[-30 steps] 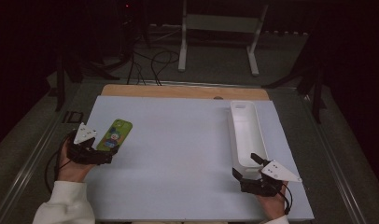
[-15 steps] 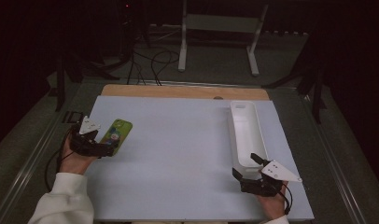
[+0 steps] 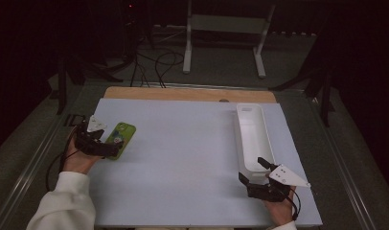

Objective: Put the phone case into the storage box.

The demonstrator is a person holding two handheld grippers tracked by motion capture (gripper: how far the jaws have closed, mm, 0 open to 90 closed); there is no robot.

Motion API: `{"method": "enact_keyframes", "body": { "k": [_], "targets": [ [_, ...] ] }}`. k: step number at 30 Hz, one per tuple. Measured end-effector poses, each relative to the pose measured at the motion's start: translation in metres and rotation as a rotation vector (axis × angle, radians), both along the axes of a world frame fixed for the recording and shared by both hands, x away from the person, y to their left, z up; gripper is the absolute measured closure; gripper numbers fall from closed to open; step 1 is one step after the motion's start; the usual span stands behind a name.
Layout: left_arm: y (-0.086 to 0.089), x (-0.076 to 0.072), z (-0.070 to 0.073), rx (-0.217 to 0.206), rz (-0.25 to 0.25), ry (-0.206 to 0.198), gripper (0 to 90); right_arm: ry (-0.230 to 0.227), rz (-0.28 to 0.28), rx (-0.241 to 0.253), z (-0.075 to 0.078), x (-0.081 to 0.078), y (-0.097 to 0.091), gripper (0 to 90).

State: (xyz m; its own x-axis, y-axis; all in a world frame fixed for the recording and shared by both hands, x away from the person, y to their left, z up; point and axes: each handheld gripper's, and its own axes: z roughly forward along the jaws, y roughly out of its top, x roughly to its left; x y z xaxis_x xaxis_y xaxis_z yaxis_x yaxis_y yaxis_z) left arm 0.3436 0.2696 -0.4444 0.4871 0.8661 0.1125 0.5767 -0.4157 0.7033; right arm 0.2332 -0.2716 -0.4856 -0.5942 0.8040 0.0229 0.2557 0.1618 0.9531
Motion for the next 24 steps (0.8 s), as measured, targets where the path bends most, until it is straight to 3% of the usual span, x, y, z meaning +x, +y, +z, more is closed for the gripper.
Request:
{"method": "enact_keyframes", "body": {
  "k": [24],
  "targets": [
    [-0.002,0.027,-0.019,0.030,0.001,0.079,0.0,-0.001,0.001,-0.006,0.000,0.000,0.000,8.9]
  ]
}}
